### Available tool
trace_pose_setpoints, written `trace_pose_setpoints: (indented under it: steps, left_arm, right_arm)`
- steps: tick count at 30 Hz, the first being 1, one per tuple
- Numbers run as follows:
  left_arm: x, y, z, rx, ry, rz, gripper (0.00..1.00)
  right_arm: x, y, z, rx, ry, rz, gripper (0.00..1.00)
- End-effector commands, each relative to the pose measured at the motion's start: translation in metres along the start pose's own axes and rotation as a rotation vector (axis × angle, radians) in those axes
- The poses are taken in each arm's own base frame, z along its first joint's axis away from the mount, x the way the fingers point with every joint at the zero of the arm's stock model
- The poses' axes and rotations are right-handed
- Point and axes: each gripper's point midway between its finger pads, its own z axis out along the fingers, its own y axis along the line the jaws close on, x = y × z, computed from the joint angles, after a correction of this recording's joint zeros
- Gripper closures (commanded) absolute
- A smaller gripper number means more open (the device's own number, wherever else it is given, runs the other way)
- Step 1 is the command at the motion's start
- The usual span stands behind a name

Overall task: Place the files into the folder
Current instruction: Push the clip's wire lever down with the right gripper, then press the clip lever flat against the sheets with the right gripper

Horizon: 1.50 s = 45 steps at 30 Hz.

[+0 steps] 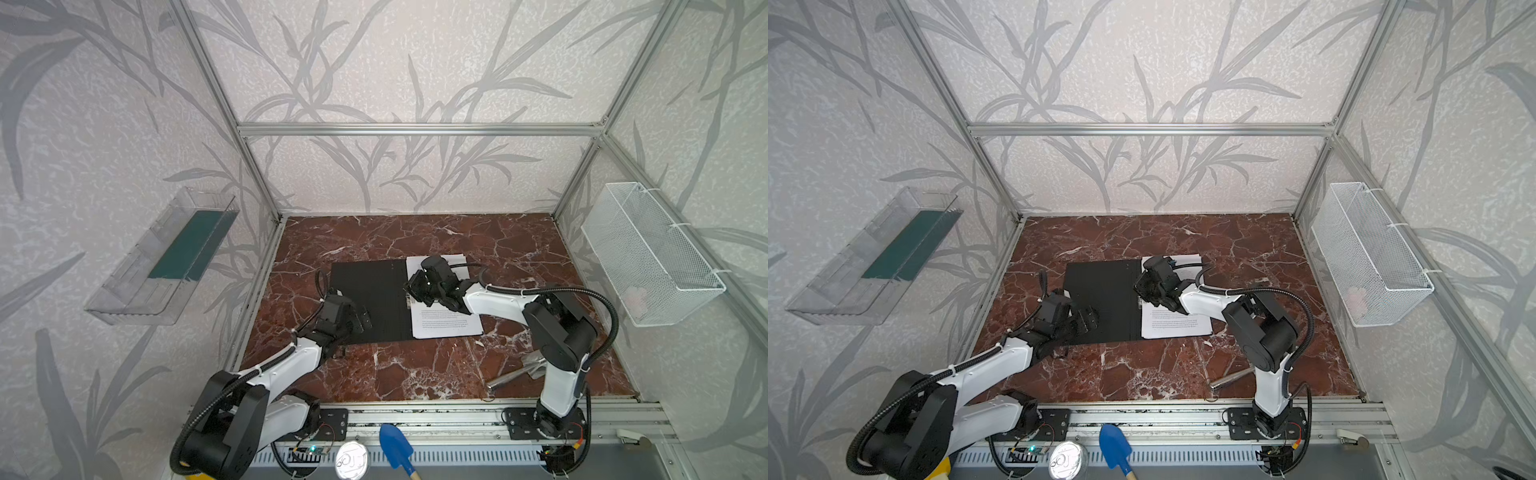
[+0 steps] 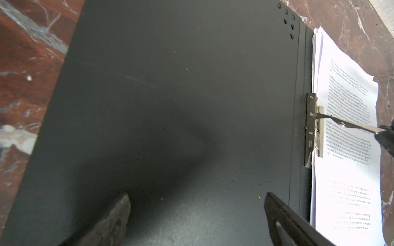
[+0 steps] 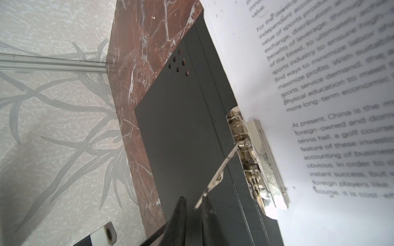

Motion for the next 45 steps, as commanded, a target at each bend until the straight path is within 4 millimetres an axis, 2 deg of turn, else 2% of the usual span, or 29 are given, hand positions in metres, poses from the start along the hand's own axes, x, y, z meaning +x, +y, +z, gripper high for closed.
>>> trace_pose_setpoints:
  steps: [1, 14, 20, 24, 27, 30, 45]
  left_arm:
    - [0.01, 0.013, 0.0, -0.038, 0.026, -0.013, 0.01]
    - [0.01, 0.014, 0.0, -0.045, 0.024, -0.013, 0.01]
    - [0.01, 0.016, 0.0, -0.054, 0.022, -0.013, 0.01]
    - [0.01, 0.017, 0.001, -0.057, 0.023, -0.014, 0.01]
    - [0.01, 0.017, 0.001, -0.058, 0.024, -0.018, 0.01]
    - [0.012, 0.017, 0.002, -0.054, 0.029, -0.022, 0.01]
    - [0.013, 0.031, 0.003, -0.119, 0.016, -0.05, 0.01]
  right_arm:
    - [0.0, -0.011, 0.006, 0.014, 0.005, 0.013, 0.85]
    - [0.004, -0.023, 0.005, 0.024, 0.023, 0.044, 0.88]
    - [0.006, -0.025, 0.0, 0.015, 0.02, 0.047, 0.93]
    - [0.008, -0.032, -0.003, 0.013, 0.017, 0.047, 1.0]
    - [0.012, -0.039, -0.005, 0.018, 0.03, 0.011, 1.0]
    - [0.018, -0.055, -0.007, 0.048, 0.045, -0.039, 1.0]
    - [0.029, -0.168, -0.033, 0.317, 0.001, -0.225, 1.0]
